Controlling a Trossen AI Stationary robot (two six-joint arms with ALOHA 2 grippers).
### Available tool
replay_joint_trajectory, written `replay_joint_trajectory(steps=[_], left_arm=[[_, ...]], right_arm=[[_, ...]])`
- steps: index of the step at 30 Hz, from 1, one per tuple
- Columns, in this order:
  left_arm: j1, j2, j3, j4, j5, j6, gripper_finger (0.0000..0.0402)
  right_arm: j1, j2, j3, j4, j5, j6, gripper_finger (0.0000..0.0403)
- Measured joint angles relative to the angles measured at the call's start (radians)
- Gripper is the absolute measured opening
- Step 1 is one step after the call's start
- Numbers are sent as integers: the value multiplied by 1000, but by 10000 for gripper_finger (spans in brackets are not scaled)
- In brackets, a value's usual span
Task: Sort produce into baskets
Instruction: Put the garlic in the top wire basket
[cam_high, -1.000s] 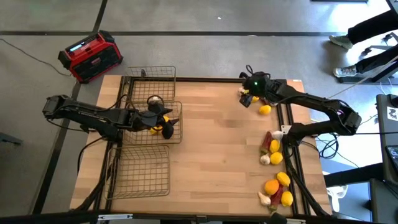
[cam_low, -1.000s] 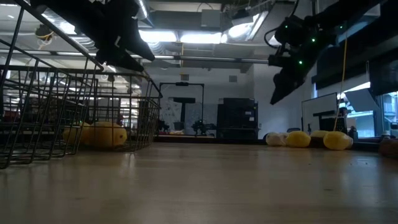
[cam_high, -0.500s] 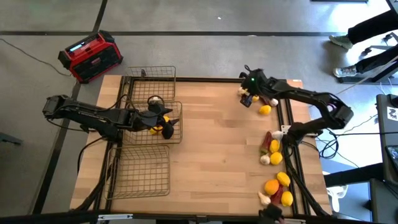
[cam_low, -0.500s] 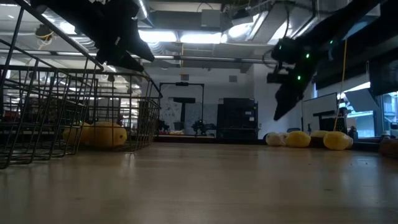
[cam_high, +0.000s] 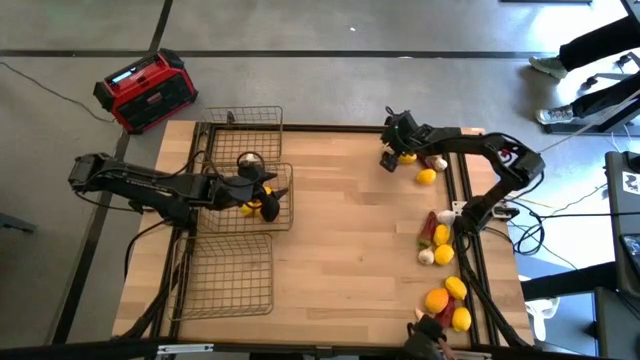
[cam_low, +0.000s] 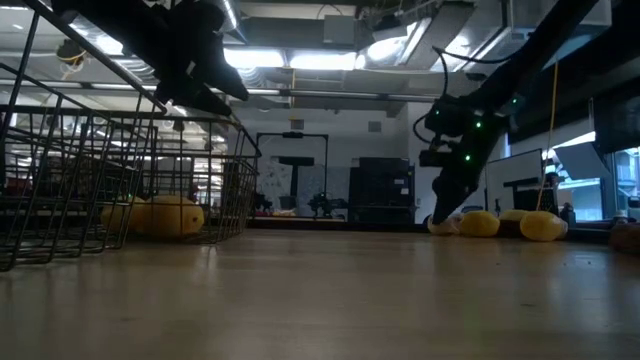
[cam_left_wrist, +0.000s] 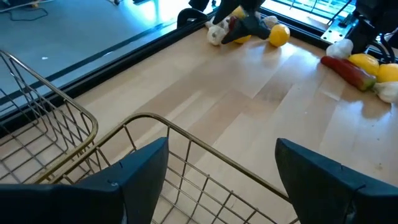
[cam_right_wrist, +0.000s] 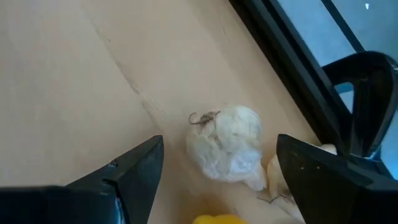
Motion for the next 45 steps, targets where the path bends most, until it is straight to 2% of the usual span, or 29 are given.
replay_joint_trajectory(steps=[7, 18, 23, 31, 37, 45], left_arm=[[0, 0, 0, 0, 0, 0, 290], [0, 0, 0, 0, 0, 5, 290], [0, 0, 0, 0, 0, 5, 290], [-1, 0, 0, 30, 0, 10, 290], [-2, 0, 0, 76, 0, 31, 290], [-2, 25, 0, 162, 52, 51, 290]], right_arm=[[2, 29, 0, 4, 15, 0, 292], [2, 76, 0, 42, 10, -27, 178], [2, 77, 0, 53, -52, -27, 142], [3, 77, 0, 52, -219, 22, 140], [22, 73, 0, 53, -382, 58, 142], [173, 73, 0, 139, -411, 60, 142]])
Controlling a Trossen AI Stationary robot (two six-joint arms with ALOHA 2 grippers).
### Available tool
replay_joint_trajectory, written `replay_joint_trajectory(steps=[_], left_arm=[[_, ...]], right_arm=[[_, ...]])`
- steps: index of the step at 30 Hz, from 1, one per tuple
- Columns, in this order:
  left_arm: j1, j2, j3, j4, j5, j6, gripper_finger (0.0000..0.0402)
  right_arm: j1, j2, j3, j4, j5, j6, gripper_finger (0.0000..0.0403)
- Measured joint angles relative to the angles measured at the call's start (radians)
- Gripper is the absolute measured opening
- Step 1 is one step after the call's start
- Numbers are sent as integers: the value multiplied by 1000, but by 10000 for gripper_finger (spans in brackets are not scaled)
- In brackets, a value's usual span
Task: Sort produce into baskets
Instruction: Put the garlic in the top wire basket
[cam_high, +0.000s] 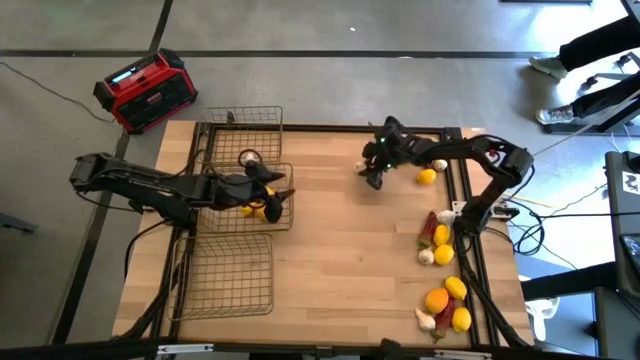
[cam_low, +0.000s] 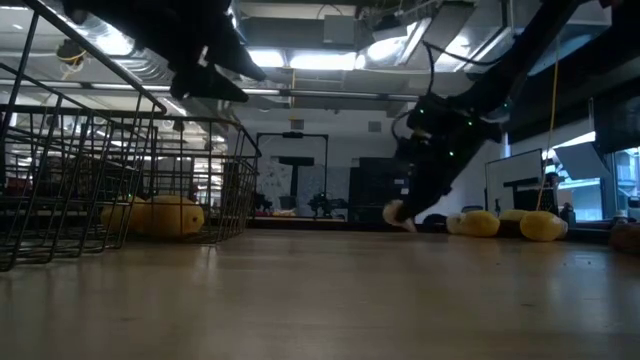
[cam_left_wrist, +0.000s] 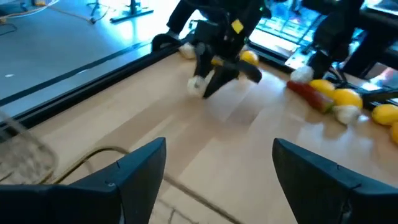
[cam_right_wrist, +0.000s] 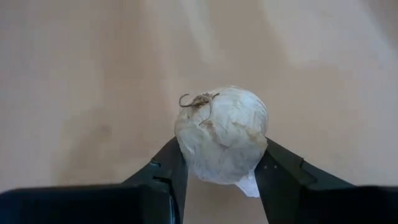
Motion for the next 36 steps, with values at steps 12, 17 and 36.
replay_joint_trajectory(steps=[12, 17, 36], left_arm=[[0, 120, 0, 136, 31, -34, 290], [0, 172, 0, 219, 31, -77, 290], [1, 227, 0, 349, 67, -102, 290]], right_arm=[[289, -3, 0, 223, 75, 46, 143], [397, -3, 0, 308, 210, 7, 143], [615, -5, 146, 338, 636, -229, 143]])
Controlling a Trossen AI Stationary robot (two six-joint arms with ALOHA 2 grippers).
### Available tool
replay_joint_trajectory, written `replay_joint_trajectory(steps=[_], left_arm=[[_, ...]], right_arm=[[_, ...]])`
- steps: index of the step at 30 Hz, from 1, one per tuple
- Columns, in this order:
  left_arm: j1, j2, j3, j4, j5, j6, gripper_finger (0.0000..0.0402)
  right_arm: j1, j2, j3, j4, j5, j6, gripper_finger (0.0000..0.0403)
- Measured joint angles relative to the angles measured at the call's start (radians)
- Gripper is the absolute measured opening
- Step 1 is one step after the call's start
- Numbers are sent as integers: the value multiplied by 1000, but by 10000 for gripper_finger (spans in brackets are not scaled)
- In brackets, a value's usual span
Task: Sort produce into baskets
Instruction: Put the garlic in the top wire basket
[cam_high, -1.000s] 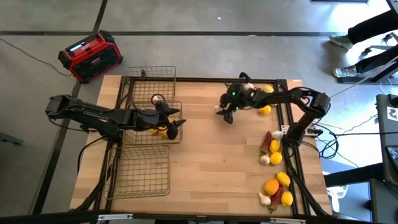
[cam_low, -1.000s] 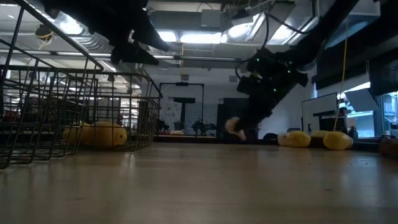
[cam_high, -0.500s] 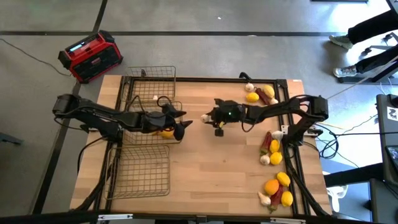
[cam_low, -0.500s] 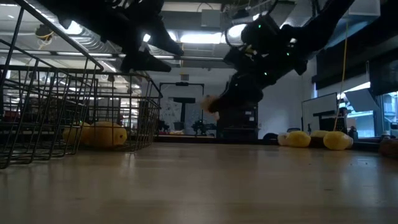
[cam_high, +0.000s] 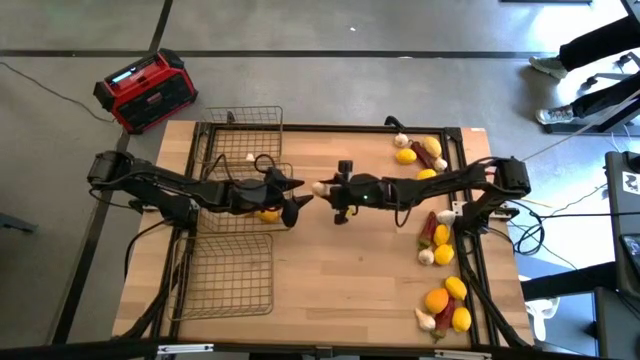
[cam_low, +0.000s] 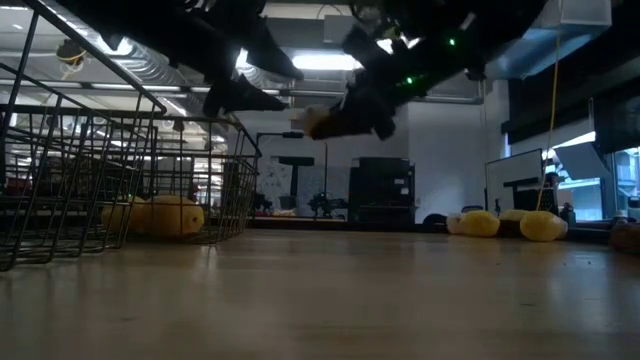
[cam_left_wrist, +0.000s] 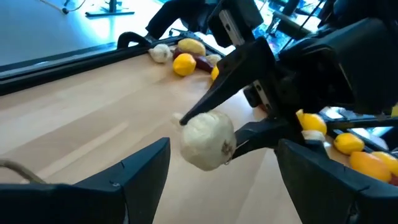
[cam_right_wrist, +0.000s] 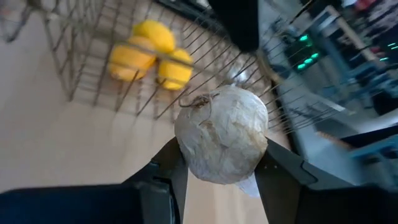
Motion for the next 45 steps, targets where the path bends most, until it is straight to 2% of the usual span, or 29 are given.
replay_joint_trajectory(steps=[8, 25, 34, 45], left_arm=[[-1, 0, 0, 9, 1, 7, 290], [-1, -2, 0, 21, -18, 2, 290], [0, -2, 0, 92, 29, 35, 290], [-1, -1, 0, 90, 72, 56, 282]], right_arm=[[13, 0, 56, 0, 33, -26, 143], [76, 0, 59, 43, 39, -57, 143], [78, 0, 59, 107, -20, -68, 143], [79, 0, 59, 112, -23, -67, 143]])
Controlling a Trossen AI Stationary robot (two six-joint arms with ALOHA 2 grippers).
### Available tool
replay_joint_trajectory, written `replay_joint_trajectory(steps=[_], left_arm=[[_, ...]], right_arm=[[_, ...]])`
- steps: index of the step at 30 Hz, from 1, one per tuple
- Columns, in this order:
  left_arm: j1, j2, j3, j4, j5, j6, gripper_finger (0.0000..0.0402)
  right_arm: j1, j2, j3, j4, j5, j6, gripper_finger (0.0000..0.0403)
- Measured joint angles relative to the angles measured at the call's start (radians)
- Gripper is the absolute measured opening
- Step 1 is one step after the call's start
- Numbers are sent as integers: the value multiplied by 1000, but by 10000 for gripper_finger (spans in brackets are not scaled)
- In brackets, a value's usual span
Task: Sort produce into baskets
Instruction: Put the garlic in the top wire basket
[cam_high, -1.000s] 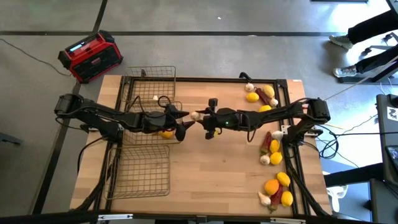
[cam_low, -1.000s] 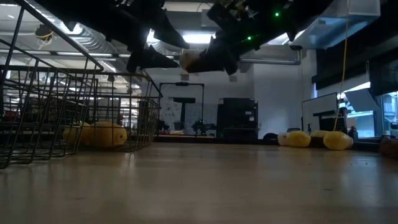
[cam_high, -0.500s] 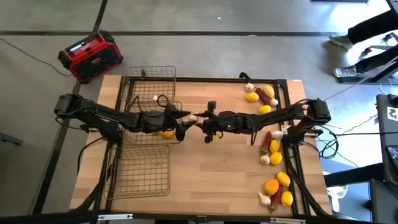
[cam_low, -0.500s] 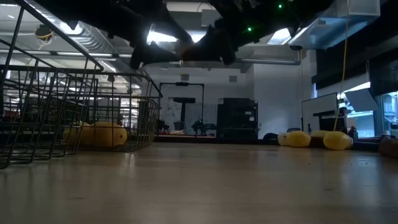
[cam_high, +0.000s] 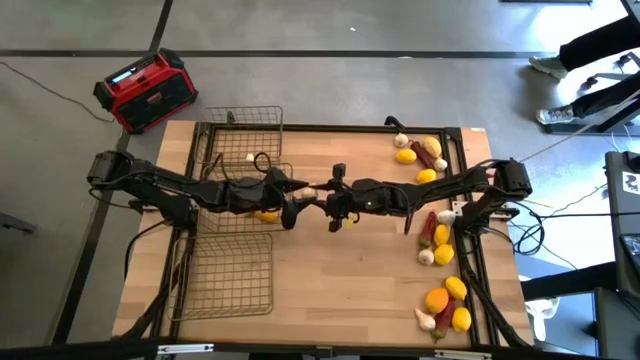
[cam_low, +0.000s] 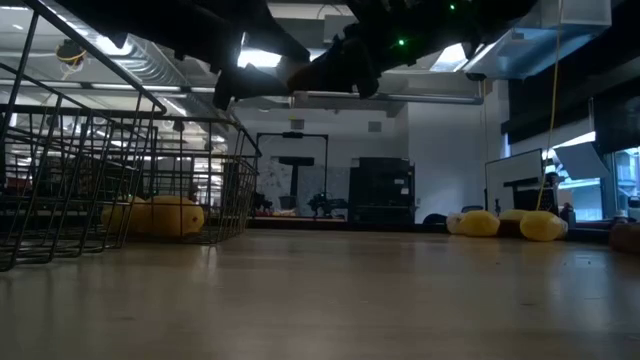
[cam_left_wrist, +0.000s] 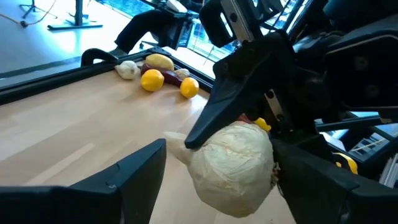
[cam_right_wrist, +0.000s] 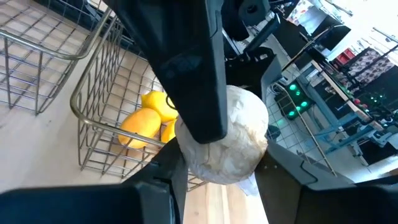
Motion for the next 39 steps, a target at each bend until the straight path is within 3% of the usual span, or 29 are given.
replay_joint_trajectory(steps=[9, 13, 19, 25, 31, 39], left_arm=[[0, 0, 0, -4, 8, 7, 176], [0, 0, 0, -5, 7, 17, 148], [0, 0, 0, -5, 7, 19, 156], [0, 0, 0, -10, 4, 34, 157], [0, 0, 0, -11, 2, 39, 161], [0, -16, 0, -13, 3, 64, 163]], right_arm=[[-1, 0, 0, -2, 3, 1, 143], [-1, 0, 0, -2, 4, 19, 143], [-1, 0, 0, -1, -6, 30, 155], [0, 0, 0, -1, -9, 40, 224], [6, -3, 0, -37, 115, 38, 267], [36, -77, 0, -267, 255, 54, 260]])
